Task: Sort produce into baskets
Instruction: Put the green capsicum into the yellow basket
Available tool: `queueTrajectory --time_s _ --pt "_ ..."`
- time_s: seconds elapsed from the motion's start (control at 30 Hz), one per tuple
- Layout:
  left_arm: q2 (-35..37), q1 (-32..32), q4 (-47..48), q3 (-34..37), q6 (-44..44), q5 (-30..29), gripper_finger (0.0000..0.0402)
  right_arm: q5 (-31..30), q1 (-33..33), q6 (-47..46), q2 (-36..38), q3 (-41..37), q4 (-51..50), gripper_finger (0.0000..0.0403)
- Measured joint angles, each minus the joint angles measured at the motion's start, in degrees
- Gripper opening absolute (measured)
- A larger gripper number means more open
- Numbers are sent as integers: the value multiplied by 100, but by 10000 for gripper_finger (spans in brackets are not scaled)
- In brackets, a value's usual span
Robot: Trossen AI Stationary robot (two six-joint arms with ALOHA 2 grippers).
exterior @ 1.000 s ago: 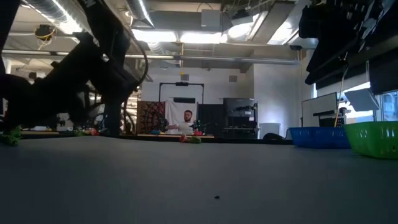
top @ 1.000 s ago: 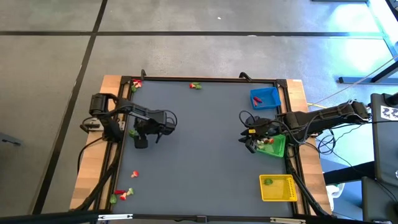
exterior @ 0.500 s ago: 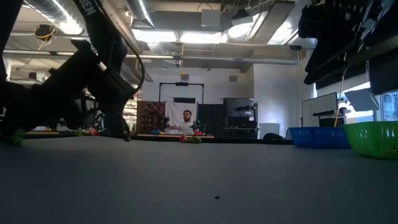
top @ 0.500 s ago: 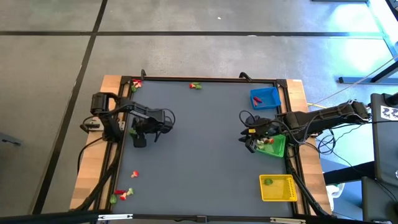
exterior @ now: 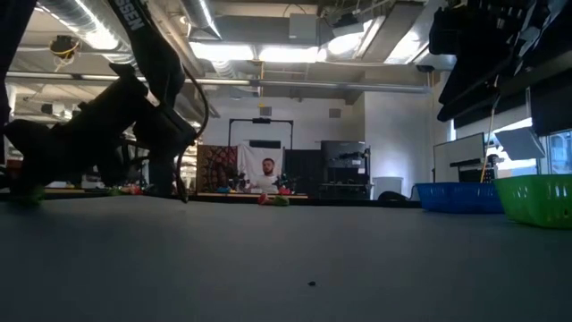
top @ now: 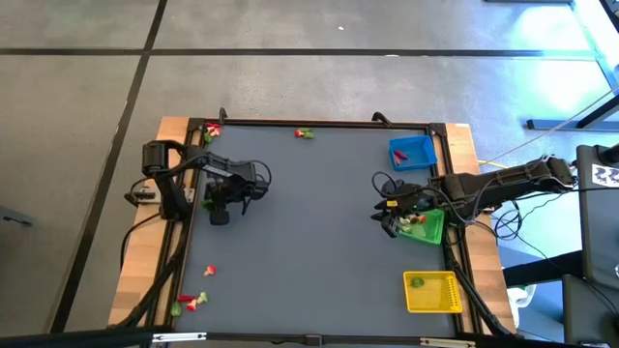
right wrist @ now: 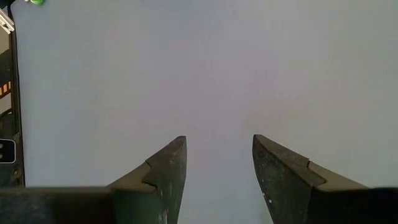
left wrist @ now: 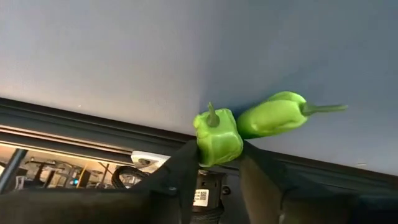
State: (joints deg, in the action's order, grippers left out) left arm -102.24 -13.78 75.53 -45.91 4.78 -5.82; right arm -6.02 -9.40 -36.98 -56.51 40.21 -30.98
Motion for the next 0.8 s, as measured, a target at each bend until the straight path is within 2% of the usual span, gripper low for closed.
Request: queueTrajectory --time_s 0.27,0.6,0.8 --pt "5 -18 31 -45 61 -76 53 0 0 -2 0 0 -1 184" --pt "95 239 372 -476 65 -103 51 47 -1 -20 0 0 0 184" --pt "686 486 377 -1039 92 -104 53 164 -1 -166 0 0 -5 184"
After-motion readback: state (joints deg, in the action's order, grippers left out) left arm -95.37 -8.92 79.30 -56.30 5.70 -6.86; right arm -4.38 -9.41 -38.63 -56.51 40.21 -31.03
